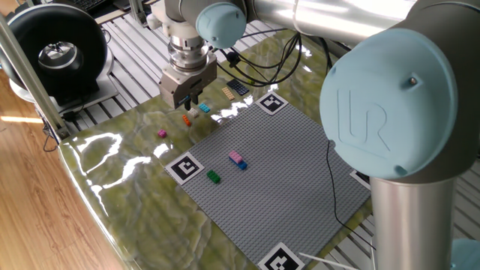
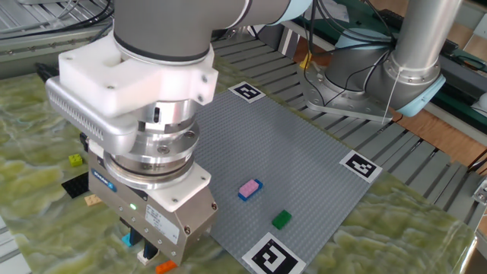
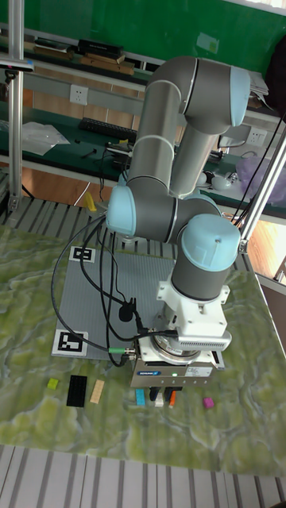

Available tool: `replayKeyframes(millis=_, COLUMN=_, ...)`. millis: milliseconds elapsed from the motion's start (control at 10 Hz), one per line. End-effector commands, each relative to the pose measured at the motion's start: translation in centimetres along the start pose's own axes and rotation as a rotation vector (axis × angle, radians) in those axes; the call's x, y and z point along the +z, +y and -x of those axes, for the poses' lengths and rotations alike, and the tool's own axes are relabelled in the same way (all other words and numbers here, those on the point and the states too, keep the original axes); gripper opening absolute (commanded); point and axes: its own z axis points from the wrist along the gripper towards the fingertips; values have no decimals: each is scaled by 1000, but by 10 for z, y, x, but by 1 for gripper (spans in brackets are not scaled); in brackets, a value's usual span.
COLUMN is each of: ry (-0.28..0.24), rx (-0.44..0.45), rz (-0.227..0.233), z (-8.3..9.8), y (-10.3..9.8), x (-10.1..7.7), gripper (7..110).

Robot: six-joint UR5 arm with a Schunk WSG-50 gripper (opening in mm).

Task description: Stack small Lego blocks randomly, one at a time

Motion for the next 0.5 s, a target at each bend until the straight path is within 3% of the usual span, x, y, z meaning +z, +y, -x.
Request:
replayKeyframes(millis=0, ry=0, rx=11, rz=10, z=1, y=1, x=-1, gripper=22)
replayKeyframes(millis=200, ry=84, rx=-2, rz=-6, z=-21, y=-3, x=-2, gripper=22)
replayKeyframes(millis=400, ry=111, rx=-8, rz=10, z=-27, y=1, x=-2, gripper=22)
